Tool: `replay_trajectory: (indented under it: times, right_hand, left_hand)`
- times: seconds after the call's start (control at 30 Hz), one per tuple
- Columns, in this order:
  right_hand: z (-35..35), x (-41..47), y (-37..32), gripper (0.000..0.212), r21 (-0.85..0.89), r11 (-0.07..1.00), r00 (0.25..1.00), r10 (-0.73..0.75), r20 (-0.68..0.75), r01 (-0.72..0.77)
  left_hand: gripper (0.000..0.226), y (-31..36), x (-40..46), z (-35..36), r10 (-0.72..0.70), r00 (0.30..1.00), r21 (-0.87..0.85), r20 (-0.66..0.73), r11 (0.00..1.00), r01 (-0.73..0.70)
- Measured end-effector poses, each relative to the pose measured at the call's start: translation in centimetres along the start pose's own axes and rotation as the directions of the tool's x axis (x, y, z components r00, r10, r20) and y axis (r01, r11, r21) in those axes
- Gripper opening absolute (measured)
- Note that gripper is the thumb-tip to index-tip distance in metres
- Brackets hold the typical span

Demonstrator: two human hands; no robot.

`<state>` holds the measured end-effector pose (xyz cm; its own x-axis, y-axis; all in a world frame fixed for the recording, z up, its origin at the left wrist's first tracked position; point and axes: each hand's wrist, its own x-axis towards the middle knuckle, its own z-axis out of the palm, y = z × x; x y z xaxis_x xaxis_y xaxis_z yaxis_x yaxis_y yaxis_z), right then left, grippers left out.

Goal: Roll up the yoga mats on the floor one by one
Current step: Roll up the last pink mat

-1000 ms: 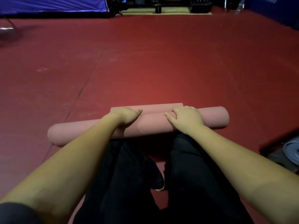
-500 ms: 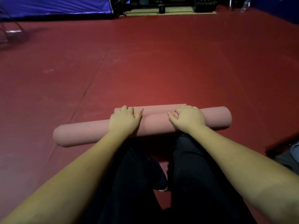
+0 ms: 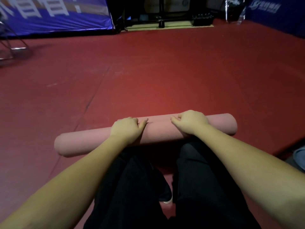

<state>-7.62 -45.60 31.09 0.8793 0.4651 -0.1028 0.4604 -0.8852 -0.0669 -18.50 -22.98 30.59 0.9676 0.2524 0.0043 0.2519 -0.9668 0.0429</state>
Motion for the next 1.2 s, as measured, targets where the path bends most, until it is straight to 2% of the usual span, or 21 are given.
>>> replay_trajectory:
  times: [0.17,0.27,0.4,0.47,0.53,0.63,0.73,0.83,0.93,1.03,1.1,1.2]
  right_hand:
    - [-1.9,0.0,0.2,0.076,-0.002,1.000,0.986,-0.011,0.168,0.012]
    - [-1.8,0.0,-0.4,0.076,0.004,1.000,0.960,-0.020,0.278,0.020]
    - [-2.0,1.1,-1.7,0.075,0.030,0.999,0.919,-0.026,0.394,0.015]
    - [-2.1,1.8,-1.9,0.073,0.047,0.999,0.898,-0.033,0.438,0.014]
    - [-2.2,2.4,-1.9,0.071,0.069,0.998,0.879,-0.044,0.475,0.013]
    - [-2.1,3.4,-1.8,0.070,0.093,0.996,0.849,-0.047,0.527,-0.003]
    - [-2.0,4.3,-1.8,0.068,0.123,0.992,0.823,-0.038,0.566,-0.040]
    - [-1.6,5.1,-1.8,0.067,0.136,0.990,0.804,-0.041,0.593,-0.049]
    - [-1.2,5.1,-1.8,0.065,0.130,0.991,0.849,-0.063,0.524,-0.007]
    - [-0.7,4.7,-1.2,0.057,0.132,0.986,0.958,-0.137,0.253,0.107]
    - [-0.1,3.9,-0.5,0.055,0.110,0.983,0.979,-0.161,0.122,0.148]
    - [2.1,1.6,0.7,0.057,-0.045,0.981,0.982,-0.189,-0.013,0.188]
  left_hand:
    - [0.073,-0.3,-0.4,-1.6,-0.034,0.985,-0.060,0.168,0.997,0.044]
    - [0.074,-0.7,-0.6,-1.1,-0.029,0.958,-0.098,0.287,0.993,0.060]
    - [0.077,-1.4,-0.3,-0.6,-0.076,0.937,-0.133,0.342,0.983,0.128]
    - [0.071,-1.6,-0.5,-0.3,-0.094,0.961,-0.122,0.259,0.984,0.129]
    - [0.059,-1.4,-0.9,0.2,-0.046,0.999,-0.022,-0.004,0.999,0.045]
    - [0.053,-0.9,-2.5,1.2,-0.063,0.977,0.015,-0.203,0.998,0.068]
    - [0.049,-0.5,-3.7,2.7,-0.077,0.963,0.010,-0.258,0.997,0.083]
    - [0.056,-0.3,-4.1,3.3,-0.074,0.976,0.047,-0.206,0.995,0.085]
    - [0.069,-0.4,-3.0,2.6,-0.084,0.991,0.063,-0.108,0.994,0.091]
    - [0.066,-1.0,-1.2,2.2,-0.074,0.996,0.058,-0.043,0.995,0.077]
    - [0.066,-1.2,-0.1,2.0,-0.088,0.996,-0.018,0.002,0.996,0.088]
    - [0.073,-1.1,1.7,1.5,-0.109,0.984,-0.084,0.138,0.989,0.121]
